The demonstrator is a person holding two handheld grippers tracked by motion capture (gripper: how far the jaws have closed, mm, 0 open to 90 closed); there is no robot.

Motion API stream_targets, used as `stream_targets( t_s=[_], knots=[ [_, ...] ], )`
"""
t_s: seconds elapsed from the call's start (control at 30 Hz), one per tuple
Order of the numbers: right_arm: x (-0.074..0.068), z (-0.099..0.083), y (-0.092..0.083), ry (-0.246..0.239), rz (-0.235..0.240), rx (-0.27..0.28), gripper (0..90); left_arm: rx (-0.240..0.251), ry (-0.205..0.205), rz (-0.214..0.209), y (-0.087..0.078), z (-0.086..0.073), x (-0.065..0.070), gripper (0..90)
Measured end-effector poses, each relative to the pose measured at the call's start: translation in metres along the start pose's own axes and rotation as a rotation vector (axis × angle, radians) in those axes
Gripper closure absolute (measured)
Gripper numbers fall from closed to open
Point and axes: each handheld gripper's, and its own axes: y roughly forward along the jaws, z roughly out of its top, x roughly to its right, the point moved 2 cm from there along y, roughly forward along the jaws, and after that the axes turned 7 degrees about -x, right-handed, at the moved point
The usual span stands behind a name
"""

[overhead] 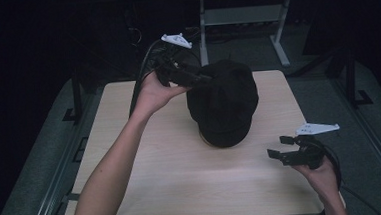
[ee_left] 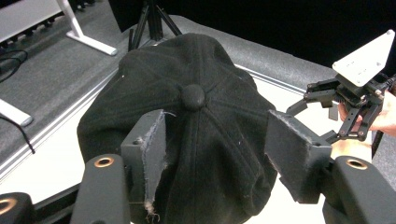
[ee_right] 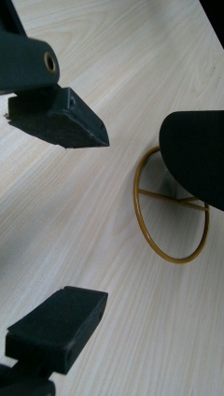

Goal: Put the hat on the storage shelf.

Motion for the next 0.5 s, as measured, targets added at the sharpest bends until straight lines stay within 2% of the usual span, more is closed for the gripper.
stream_targets(
  t_s=[0.5],
  knots=[
    [-0.003, 0.000, 0.002, -0.005, 0.006, -0.011, 19.6, 0.006, -0.046, 0.020, -0.013, -0.031, -0.001, 35.4]
  ],
)
